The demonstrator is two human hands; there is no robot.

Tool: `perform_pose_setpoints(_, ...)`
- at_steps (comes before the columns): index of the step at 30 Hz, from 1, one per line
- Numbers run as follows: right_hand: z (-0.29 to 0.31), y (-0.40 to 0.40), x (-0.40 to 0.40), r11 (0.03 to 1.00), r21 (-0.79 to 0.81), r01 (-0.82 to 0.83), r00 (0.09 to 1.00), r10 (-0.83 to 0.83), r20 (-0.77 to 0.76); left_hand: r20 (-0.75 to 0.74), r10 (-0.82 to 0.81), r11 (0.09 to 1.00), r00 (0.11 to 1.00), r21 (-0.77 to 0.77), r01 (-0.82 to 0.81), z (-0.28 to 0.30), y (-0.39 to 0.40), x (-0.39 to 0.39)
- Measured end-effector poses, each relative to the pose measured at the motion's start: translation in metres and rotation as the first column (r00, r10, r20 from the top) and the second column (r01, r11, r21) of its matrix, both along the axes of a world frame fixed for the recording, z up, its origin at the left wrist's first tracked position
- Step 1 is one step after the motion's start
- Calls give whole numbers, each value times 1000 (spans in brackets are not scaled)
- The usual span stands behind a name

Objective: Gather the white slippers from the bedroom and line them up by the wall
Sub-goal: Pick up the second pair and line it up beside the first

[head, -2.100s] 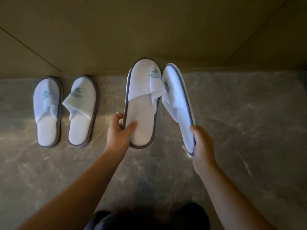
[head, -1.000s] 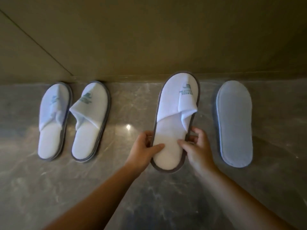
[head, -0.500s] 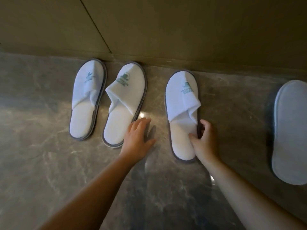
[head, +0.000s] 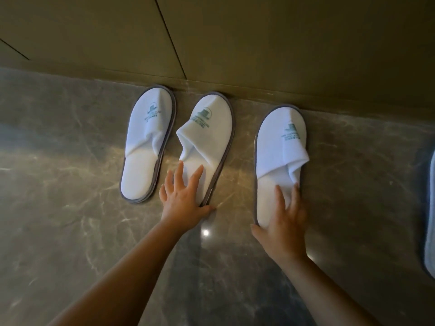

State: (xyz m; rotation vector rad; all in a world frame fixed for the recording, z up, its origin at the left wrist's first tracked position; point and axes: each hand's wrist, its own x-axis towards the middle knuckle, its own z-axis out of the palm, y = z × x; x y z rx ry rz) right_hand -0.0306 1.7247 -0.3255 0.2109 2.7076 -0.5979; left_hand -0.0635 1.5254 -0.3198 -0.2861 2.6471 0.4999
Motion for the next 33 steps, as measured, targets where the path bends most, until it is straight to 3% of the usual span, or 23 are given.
perform_pose_setpoints(21, -4, -37, -4, 994, -16, 112, 994, -113, -15, -19, -1, 997, 1000, 82, 3, -14, -7, 5)
perform_pose_setpoints(33, -5, -30, -3, 997, 62, 38, 998, -35, -46, -112, -67, 998, 991, 9, 68, 5, 5, 1)
